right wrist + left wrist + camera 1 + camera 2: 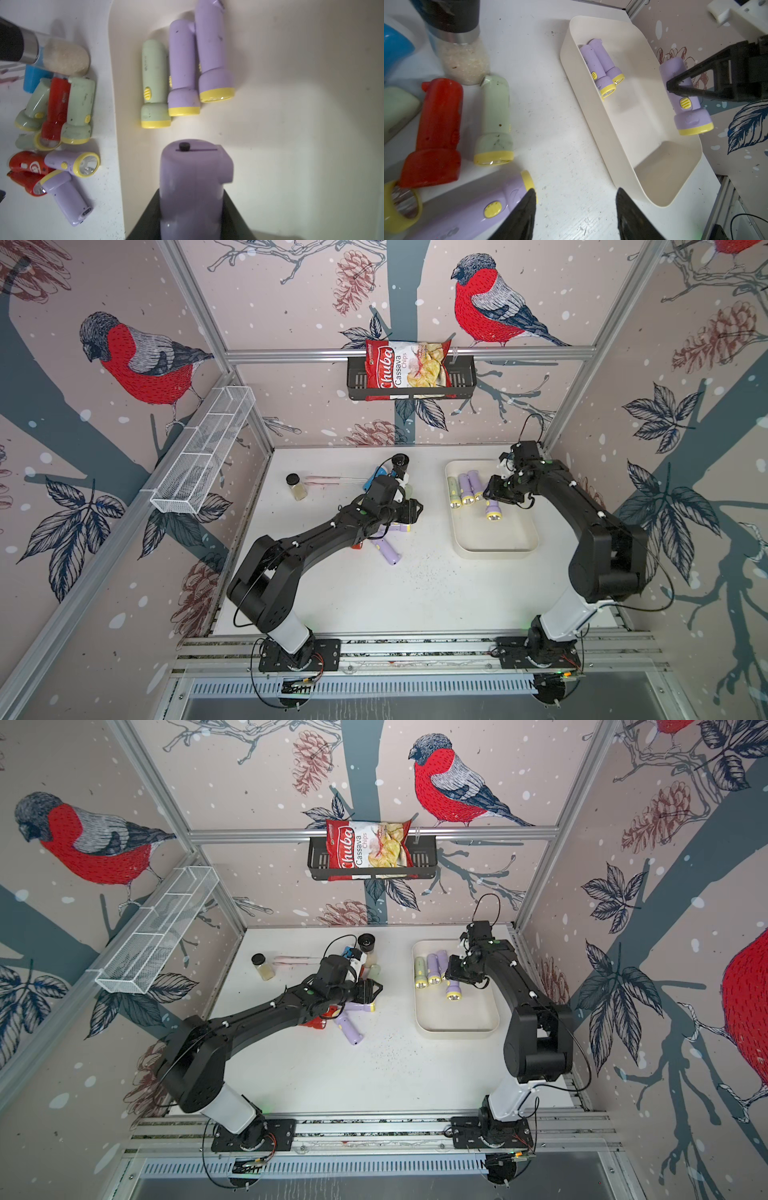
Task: Put the flashlights into the storage boxes
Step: Place the flashlight at the storage box.
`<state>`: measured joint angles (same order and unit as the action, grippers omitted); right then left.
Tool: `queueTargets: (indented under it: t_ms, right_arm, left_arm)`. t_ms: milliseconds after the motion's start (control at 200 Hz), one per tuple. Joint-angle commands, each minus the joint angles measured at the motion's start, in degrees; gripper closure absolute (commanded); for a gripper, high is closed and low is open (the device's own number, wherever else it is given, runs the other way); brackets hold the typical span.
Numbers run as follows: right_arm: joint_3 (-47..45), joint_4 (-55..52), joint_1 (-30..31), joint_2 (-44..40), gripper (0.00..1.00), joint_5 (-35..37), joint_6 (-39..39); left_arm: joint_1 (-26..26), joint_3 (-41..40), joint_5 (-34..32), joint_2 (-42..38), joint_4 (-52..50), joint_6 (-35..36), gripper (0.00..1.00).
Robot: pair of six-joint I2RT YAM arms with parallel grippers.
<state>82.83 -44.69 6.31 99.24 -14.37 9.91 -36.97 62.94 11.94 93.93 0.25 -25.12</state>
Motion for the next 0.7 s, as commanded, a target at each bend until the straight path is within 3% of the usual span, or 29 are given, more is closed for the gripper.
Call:
queueTargets:
  t_ms: [0, 330, 695]
  right_arm:
    - [3.6, -1.5, -1.6, 3.1, 0.71, 2.3, -3.0]
    - [14.0, -3.0, -3.0, 14.1, 0.71, 5.3, -4.7]
    - [22.1, -3.0, -2.7, 22.3, 0.7, 5.1, -5.8]
  left_arm:
    - [-0.1, 3.6, 1.6, 3.0, -0.9, 2.2, 0.39]
    - [-0.1, 13.3, 3.7, 11.6, -3.2, 3.0, 0.39]
    - [0.0, 16.7, 5.2, 15.0, -3.6, 2.9, 0.39]
